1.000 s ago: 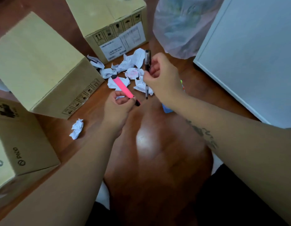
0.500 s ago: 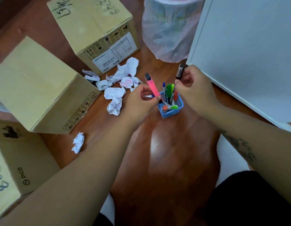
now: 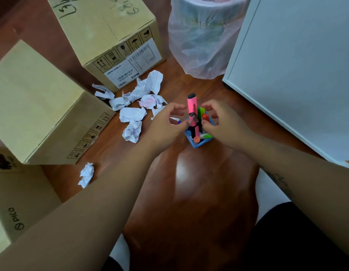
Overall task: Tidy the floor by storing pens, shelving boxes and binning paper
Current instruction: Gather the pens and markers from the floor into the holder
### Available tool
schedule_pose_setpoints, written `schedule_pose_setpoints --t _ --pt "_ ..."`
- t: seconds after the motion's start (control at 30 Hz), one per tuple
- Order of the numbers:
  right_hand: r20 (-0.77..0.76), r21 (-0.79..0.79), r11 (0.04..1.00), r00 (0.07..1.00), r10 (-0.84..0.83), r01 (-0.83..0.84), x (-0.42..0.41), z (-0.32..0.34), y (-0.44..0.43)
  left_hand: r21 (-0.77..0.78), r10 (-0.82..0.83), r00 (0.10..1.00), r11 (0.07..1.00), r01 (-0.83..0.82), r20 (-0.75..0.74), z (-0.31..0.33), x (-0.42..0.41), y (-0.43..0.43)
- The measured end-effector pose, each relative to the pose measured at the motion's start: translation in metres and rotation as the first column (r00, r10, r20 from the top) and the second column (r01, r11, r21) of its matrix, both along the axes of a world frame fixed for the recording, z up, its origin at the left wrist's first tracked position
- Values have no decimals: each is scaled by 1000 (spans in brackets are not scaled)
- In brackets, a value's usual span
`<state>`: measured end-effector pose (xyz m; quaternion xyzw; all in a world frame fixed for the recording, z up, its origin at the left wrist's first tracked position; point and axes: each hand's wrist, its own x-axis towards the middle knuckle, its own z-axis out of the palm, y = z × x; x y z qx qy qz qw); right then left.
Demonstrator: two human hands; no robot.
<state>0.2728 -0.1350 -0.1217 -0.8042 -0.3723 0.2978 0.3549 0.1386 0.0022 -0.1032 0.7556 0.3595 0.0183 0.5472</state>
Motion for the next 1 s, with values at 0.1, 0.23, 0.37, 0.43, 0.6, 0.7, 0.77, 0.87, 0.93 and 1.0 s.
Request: schedule_pose_setpoints --t 0.1,0.23,0.37,0.43,0.6,0.7,0.77,0.87,0.93,1.0 --pt "-8 -20 999 999 33 -34 4 -4 2 -31 -84 996 996 83 -31 -3 -1 -1" --pt "-15 -13 997 997 81 -81 9 -5 6 -132 -113 993 985 115 21 6 7 2" --pt "-28 -9 997 997 75 -76 10 -10 3 -216 -161 987 963 162 23 12 22 11" --pt "-36 -13 998 997 63 -64 11 -12 1 -236 -175 984 955 180 42 14 26 13" --pt "-36 -33 998 998 58 -59 8 -13 -3 -259 -162 985 951 171 54 22 37 13" --pt "8 -54 998 999 42 -41 6 -14 -5 -205 -159 986 964 166 53 25 46 10" --pt "6 -80 996 999 43 -42 7 -13 -6 -143 -194 980 970 198 43 25 51 11" --pt "-12 -172 985 1000 10 -12 9 -8 -3 -20 -260 965 965 260 15 26 54 14" --pt "-26 -212 977 1000 -8 3 8 -6 -1 59 -288 958 956 287 5 27 52 15" --pt "-39 -224 974 999 -32 23 6 -5 -2 93 -314 949 945 315 -18 28 52 14"
